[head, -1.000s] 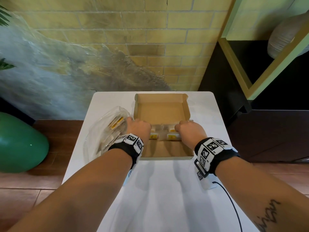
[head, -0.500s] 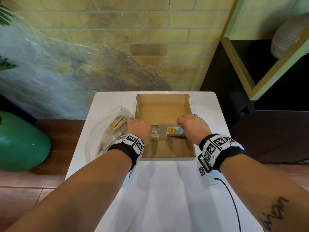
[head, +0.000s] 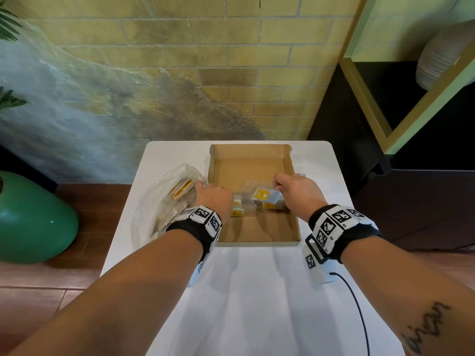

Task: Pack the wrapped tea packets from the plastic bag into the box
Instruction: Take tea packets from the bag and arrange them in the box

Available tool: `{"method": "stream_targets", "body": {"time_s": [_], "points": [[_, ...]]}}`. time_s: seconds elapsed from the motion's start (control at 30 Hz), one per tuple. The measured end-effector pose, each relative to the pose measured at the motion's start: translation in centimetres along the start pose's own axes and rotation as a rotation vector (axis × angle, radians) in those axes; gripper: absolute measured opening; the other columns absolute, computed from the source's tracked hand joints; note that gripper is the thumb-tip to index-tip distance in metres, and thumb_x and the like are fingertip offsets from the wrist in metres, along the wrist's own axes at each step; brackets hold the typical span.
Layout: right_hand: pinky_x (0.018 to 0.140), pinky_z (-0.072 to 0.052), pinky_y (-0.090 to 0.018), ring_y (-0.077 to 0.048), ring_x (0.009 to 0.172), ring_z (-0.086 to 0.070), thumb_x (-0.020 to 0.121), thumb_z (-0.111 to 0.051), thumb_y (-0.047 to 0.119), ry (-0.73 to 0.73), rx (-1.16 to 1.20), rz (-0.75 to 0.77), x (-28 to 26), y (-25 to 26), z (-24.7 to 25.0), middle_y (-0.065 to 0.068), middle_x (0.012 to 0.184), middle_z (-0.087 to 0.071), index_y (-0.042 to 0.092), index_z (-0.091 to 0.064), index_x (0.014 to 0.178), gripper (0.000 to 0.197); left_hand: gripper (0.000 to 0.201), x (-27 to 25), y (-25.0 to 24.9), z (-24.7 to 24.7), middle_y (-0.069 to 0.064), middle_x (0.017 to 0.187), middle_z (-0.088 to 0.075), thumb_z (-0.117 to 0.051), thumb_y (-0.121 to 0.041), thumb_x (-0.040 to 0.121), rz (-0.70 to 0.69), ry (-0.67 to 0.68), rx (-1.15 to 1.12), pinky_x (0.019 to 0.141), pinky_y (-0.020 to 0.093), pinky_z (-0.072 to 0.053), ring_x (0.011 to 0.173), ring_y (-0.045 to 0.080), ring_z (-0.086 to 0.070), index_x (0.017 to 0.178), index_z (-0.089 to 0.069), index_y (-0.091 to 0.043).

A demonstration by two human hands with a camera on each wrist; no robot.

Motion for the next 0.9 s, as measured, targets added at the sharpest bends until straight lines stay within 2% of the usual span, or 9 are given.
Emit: {"method": "stream_targets", "body": {"time_s": [0.1, 0.2, 0.3, 0.4, 0.53, 0.7, 0.9], "points": [[0.065, -0.037, -0.03, -0.031, 0.087, -0.055, 0.088, -0.045, 0.004, 0.049, -0.067, 0.014, -0.1, 0.0, -0.4, -0.01, 0.083, -0.053, 0.015, -0.053, 0.108, 0.024, 0.021, -0.1, -0.1, -0.1, -0.004, 0.088, -0.061, -0.045, -0.01, 0.085, 0.001, 0.004, 0.003, 0.103, 0.047, -0.024, 0.099, 0.02, -0.055, 0.095, -0.059, -0.021], [0.072, -0.044, -0.033, -0.031, 0.094, -0.057, 0.086, -0.047, 0.001, 0.058, -0.109, 0.065, -0.1, 0.1, -0.6, -0.011, 0.096, -0.064, 0.018, -0.056, 0.115, 0.035, 0.02, -0.2, -0.1, -0.1, -0.004, 0.092, -0.064, -0.046, -0.01, 0.085, 0.002, 0.009, 0.001, 0.103, 0.047, -0.024, 0.1, 0.02, -0.055, 0.095, -0.059, -0.021], [0.072, -0.044, -0.032, -0.031, 0.093, -0.058, 0.087, -0.046, 0.003, 0.071, -0.192, 0.099, 0.1, 0.2, -0.8, -0.011, 0.098, -0.066, 0.015, -0.057, 0.109, 0.027, 0.021, -0.4, -0.1, -0.1, -0.003, 0.094, -0.064, -0.046, -0.009, 0.084, 0.002, 0.013, -0.001, 0.103, 0.047, -0.024, 0.101, 0.02, -0.055, 0.094, -0.06, -0.021], [0.071, -0.045, -0.033, -0.031, 0.092, -0.058, 0.086, -0.043, -0.002, 0.104, -0.278, 0.115, 0.3, 0.5, -1.6, -0.01, 0.097, -0.065, 0.013, -0.057, 0.104, 0.027, 0.023, -0.4, -0.1, 0.0, -0.003, 0.093, -0.063, -0.046, -0.008, 0.084, -0.006, 0.017, -0.007, 0.104, 0.047, -0.024, 0.101, 0.021, -0.055, 0.097, -0.06, -0.021], [0.073, -0.047, -0.034, -0.03, 0.094, -0.058, 0.087, -0.044, -0.004, 0.143, -0.345, 0.123, 0.4, 0.7, -2.6, -0.009, 0.101, -0.062, 0.011, -0.057, 0.105, 0.027, 0.025, -0.3, -0.1, 0.3, -0.003, 0.093, -0.062, -0.047, -0.007, 0.083, -0.032, 0.003, -0.03, 0.103, 0.047, -0.024, 0.103, 0.022, -0.053, 0.097, -0.06, -0.023], [0.072, -0.042, -0.032, -0.031, 0.097, -0.057, 0.084, -0.042, -0.008, 0.142, -0.421, 0.115, 0.4, 0.5, -2.5, -0.009, 0.102, -0.061, 0.01, -0.057, 0.104, 0.031, 0.023, -0.3, 0.5, 0.5, -0.004, 0.082, -0.055, -0.049, -0.008, 0.083, -0.04, -0.019, -0.018, 0.104, 0.046, -0.023, 0.099, 0.021, -0.054, 0.093, -0.062, -0.024], [0.074, -0.042, -0.034, -0.031, 0.096, -0.057, 0.083, -0.042, -0.007, 0.134, -0.464, 0.14, 0.4, 0.6, -2.4, -0.01, 0.1, -0.062, 0.009, -0.057, 0.104, 0.03, 0.021, -0.1, 0.7, 0.3, -0.004, 0.085, -0.058, -0.049, -0.012, 0.084, -0.021, -0.027, -0.007, 0.103, 0.047, -0.025, 0.101, 0.022, -0.054, 0.096, -0.061, -0.023]]}}
Point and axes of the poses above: each hand's wrist, its own x-axis towards the middle knuckle, its own z-axis out of the back of the hand, y = z × x, the point moved 4 cm from there along x, towards the middle knuckle
